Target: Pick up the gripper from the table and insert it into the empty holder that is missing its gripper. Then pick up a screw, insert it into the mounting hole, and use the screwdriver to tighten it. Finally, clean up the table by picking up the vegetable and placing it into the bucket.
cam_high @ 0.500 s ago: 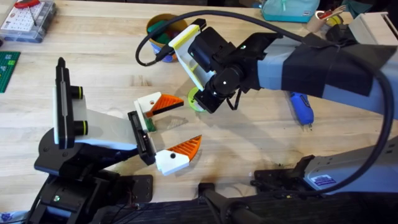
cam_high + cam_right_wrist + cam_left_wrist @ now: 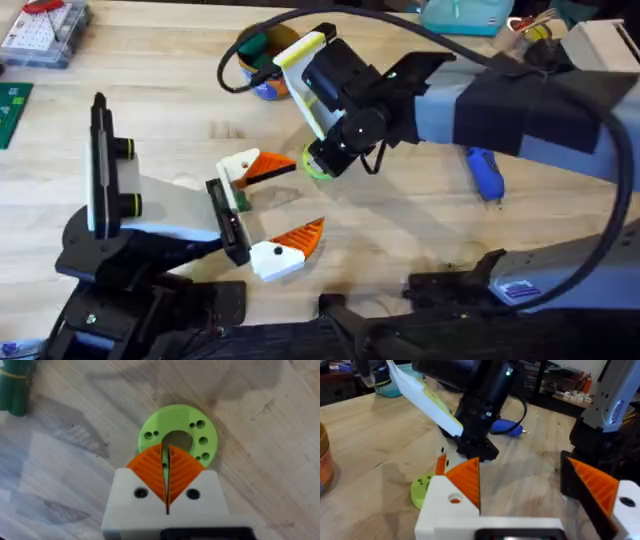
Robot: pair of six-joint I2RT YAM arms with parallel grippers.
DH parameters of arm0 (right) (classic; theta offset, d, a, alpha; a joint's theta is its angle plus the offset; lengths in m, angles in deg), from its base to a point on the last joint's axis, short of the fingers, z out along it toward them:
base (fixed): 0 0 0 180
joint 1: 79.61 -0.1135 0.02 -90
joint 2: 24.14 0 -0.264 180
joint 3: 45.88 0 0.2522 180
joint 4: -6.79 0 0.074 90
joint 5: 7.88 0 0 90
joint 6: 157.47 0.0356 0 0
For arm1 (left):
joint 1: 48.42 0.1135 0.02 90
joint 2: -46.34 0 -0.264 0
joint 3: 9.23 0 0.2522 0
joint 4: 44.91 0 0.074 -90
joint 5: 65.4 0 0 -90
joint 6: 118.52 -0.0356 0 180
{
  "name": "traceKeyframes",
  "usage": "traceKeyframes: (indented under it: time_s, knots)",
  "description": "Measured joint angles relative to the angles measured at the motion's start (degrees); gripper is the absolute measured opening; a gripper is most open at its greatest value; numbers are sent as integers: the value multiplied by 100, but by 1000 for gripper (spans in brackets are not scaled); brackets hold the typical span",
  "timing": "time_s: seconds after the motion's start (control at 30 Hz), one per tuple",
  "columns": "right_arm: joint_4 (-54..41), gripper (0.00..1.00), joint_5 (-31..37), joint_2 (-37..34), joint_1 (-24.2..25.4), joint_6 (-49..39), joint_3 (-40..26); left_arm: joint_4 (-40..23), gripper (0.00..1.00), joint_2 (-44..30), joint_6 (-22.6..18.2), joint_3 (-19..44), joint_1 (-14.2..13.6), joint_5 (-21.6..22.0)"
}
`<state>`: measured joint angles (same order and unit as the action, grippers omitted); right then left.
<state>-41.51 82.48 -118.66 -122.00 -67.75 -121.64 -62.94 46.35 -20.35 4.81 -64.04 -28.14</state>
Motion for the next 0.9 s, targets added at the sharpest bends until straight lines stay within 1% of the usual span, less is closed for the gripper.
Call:
traceKeyframes:
  time_s: [0.13,0.17,0.2,0.23,0.33,0.37,0.47,0.53,0.57,0.6,0.67,0.73,0.8,0.9]
  knots:
    - [-124,3,2,6,99,11,-45,0,987,0,0,1,0,1]
    - [-178,19,1,18,121,18,-74,0,988,0,0,1,0,1]
    - [-236,75,1,50,142,40,-103,0,988,0,0,0,0,0]
    - [-335,192,2,111,157,55,-136,0,987,0,0,0,0,0]
    - [-655,632,1,474,163,101,-221,-1,988,0,0,1,0,1]
    - [-771,730,1,646,163,133,-247,-1,988,0,0,0,0,1]
    - [-1105,869,-11,1112,163,243,-322,-1,987,0,0,0,0,5]
    - [-1314,908,-18,1296,163,291,-356,-1,986,0,0,0,0,5]
    - [-1381,948,-20,1325,163,314,-361,-2,986,0,0,0,0,6]
    - [-1413,968,-20,1316,162,313,-358,-1,986,0,0,0,0,10]
    - [-1382,973,-20,1216,144,327,-342,0,986,0,1,0,0,24]
    - [-1314,952,-20,1036,102,328,-317,0,988,0,0,0,0,25]
    - [-1219,909,-20,834,46,334,-293,0,986,0,0,0,0,25]
    - [-1056,792,-22,522,-33,334,-285,0,986,0,1,0,0,27]
